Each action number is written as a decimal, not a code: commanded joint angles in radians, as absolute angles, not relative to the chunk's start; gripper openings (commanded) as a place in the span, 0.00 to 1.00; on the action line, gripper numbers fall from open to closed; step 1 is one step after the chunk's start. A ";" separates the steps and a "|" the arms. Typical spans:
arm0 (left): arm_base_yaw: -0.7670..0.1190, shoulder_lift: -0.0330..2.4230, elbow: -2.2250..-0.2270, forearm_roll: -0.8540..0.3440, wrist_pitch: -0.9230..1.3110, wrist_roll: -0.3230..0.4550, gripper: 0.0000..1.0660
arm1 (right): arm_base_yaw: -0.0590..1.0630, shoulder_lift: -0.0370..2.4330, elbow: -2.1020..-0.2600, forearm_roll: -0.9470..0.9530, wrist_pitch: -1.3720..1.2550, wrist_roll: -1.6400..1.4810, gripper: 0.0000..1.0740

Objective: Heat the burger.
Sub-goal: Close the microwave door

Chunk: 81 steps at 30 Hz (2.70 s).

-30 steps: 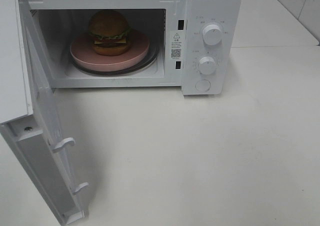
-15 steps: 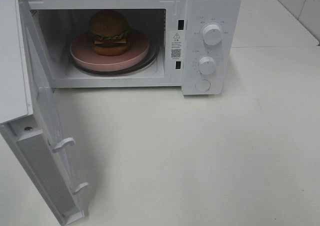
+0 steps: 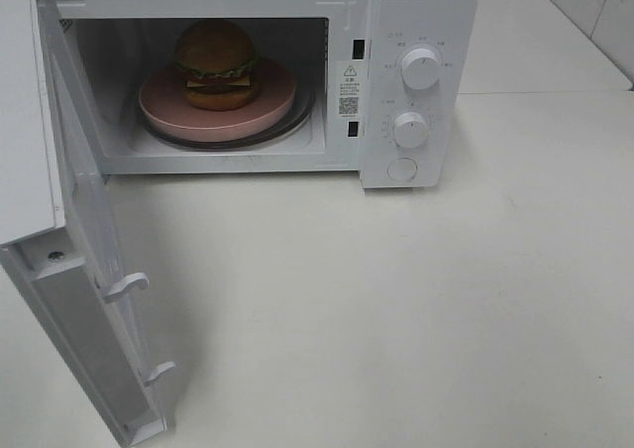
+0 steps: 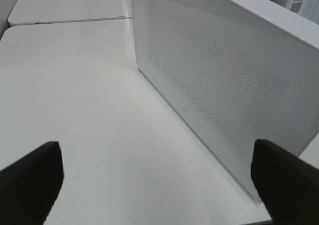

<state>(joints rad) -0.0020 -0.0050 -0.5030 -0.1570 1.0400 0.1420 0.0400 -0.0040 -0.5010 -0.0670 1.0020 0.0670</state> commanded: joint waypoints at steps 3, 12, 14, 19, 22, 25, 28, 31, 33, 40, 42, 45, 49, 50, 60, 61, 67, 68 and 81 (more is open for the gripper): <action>-0.001 -0.023 -0.513 -0.160 1.022 0.137 0.87 | 0.035 -0.031 -0.497 -0.069 1.001 0.056 0.62; -0.001 0.047 -0.528 -0.157 0.878 0.137 0.61 | 0.035 -0.031 -0.497 -0.069 1.001 0.056 0.62; -0.001 0.069 -0.528 -0.157 0.847 0.137 0.53 | 0.035 -0.031 -0.497 -0.069 1.001 0.056 0.62; -0.001 0.137 -0.513 -0.150 0.741 0.139 0.30 | 0.035 -0.031 -0.497 -0.069 1.001 0.056 0.62; -0.001 0.189 -0.484 -0.149 0.660 0.141 0.16 | 0.035 -0.031 -0.497 -0.069 1.001 0.056 0.62; -0.001 0.253 -0.456 -0.139 0.584 0.141 0.01 | 0.035 -0.031 -0.497 -0.069 1.001 0.056 0.62; -0.001 0.309 -0.426 -0.131 0.497 0.141 0.00 | 0.035 -0.031 -0.497 -0.069 1.001 0.056 0.62; -0.001 0.371 -0.393 -0.131 0.393 0.141 0.00 | 0.035 -0.031 -0.497 -0.069 1.001 0.056 0.62; -0.001 0.406 -0.369 -0.131 0.311 0.141 0.00 | 0.035 -0.031 -0.497 -0.069 1.001 0.056 0.62; -0.001 0.537 -0.226 -0.131 -0.078 0.148 0.00 | 0.035 -0.031 -0.497 -0.069 1.001 0.056 0.62; -0.001 0.554 -0.206 -0.131 -0.131 0.148 0.00 | 0.035 -0.031 -0.497 -0.069 1.001 0.056 0.62; -0.001 0.623 -0.144 -0.127 -0.301 0.145 0.00 | 0.035 -0.031 -0.497 -0.069 1.001 0.056 0.62; -0.001 0.703 -0.129 -0.103 -0.359 0.144 0.00 | 0.035 -0.031 -0.497 -0.069 1.001 0.056 0.62; -0.001 0.733 -0.129 -0.090 -0.369 0.144 0.00 | 0.035 -0.031 -0.497 -0.069 1.001 0.056 0.62; -0.001 0.989 -0.161 0.055 -0.478 0.139 0.00 | 0.035 -0.031 -0.497 -0.069 1.001 0.056 0.62; -0.001 0.989 -0.161 0.055 -0.478 0.139 0.00 | 0.035 -0.031 -0.497 -0.069 1.001 0.056 0.62; -0.001 1.074 -0.191 0.199 -0.504 0.055 0.00 | 0.035 -0.031 -0.497 -0.069 1.001 0.056 0.62; -0.001 1.092 -0.201 0.266 -0.506 0.021 0.00 | 0.035 -0.031 -0.497 -0.069 1.001 0.056 0.62; -0.001 1.251 -0.227 0.552 -0.741 -0.156 0.00 | 0.035 -0.031 -0.497 -0.069 1.001 0.056 0.62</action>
<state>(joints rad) -0.0020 1.2310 -0.2130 0.5350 -0.7030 -0.1380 0.0400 -0.0040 -0.5010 -0.0670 1.0020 0.0670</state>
